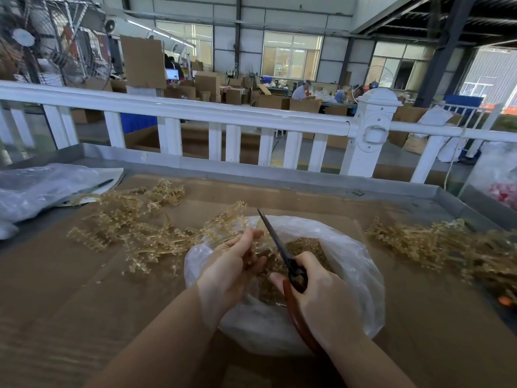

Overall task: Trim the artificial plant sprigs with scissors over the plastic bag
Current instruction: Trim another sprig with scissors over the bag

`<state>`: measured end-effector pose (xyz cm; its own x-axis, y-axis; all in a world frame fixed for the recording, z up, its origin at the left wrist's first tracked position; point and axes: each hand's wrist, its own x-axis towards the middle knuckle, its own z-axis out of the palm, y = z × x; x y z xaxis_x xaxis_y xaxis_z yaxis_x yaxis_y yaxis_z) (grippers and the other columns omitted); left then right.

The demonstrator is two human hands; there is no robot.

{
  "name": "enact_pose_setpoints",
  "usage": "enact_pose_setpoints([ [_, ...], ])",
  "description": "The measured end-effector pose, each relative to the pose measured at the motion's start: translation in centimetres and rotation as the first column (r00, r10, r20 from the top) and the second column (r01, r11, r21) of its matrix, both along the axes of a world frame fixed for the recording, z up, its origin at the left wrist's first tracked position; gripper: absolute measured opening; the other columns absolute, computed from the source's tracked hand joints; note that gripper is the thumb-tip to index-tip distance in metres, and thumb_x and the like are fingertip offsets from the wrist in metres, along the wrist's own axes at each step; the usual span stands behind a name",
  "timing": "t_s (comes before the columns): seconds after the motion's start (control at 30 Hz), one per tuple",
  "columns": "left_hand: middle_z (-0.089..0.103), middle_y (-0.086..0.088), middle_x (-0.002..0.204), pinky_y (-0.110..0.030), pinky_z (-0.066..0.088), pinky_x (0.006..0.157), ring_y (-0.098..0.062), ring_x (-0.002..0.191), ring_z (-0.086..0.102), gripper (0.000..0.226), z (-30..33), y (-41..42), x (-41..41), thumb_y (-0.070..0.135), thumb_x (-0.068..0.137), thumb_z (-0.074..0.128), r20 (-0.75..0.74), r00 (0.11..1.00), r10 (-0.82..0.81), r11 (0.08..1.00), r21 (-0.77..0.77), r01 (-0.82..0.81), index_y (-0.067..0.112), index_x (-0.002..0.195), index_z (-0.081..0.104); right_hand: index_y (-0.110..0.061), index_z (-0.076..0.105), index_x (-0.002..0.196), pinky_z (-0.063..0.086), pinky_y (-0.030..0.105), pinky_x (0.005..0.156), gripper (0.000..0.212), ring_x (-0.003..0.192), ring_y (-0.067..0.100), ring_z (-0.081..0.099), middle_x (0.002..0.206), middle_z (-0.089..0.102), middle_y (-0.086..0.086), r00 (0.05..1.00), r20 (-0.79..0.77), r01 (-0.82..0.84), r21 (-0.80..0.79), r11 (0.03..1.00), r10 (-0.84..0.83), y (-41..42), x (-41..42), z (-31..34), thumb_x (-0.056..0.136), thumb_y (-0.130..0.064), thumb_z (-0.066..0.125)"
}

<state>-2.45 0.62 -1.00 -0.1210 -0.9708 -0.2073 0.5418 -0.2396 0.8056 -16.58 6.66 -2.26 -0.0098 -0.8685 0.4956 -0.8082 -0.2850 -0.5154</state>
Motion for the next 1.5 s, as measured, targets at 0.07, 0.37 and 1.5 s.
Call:
enact_pose_setpoints([
  [0.07, 0.052, -0.001, 0.056, -0.029, 0.053, 0.075, -0.010, 0.053, 0.055, 0.018, 0.0, 0.0, 0.3, 0.017, 0.093, 0.055, -0.015, 0.999, -0.045, 0.999, -0.008, 0.045, 0.005, 0.087, 0.067, -0.033, 0.047, 0.082, 0.037, 0.006, 0.055, 0.025, 0.068, -0.015, 0.053, 0.053, 0.048, -0.015, 1.000, -0.005, -0.001, -0.001, 1.000, 0.001, 0.1, 0.0, 0.0, 0.083, -0.050, 0.064],
  [0.37, 0.072, -0.010, 0.073, -0.025, 0.057, 0.056, -0.017, 0.065, 0.070, 0.031, -0.9, 0.0, 1.5, -0.009, 0.081, 0.062, 0.038, 0.996, 0.077, 0.993, -0.094, -0.074, 0.015, 0.097, 0.054, -0.033, 0.046, 0.080, 0.037, 0.003, 0.058, 0.026, 0.072, -0.020, 0.051, 0.050, 0.046, -0.016, 1.000, -0.002, -0.006, 0.006, 1.000, 0.006, 0.2, 0.0, 0.0, 0.082, -0.050, 0.066],
  [1.5, 0.064, 0.002, 0.058, -0.019, 0.057, 0.072, -0.006, 0.062, 0.065, 0.042, -0.2, 0.5, 1.8, -0.029, 0.071, 0.053, -0.046, 0.983, 0.178, 0.965, -0.189, -0.183, 0.003, 0.094, 0.066, -0.033, 0.049, 0.087, 0.040, 0.008, 0.059, 0.029, 0.065, -0.006, 0.055, 0.062, 0.054, -0.017, 0.996, -0.041, -0.077, 0.060, 0.995, 0.080, 0.4, -0.2, 0.1, 0.080, -0.060, 0.059],
])
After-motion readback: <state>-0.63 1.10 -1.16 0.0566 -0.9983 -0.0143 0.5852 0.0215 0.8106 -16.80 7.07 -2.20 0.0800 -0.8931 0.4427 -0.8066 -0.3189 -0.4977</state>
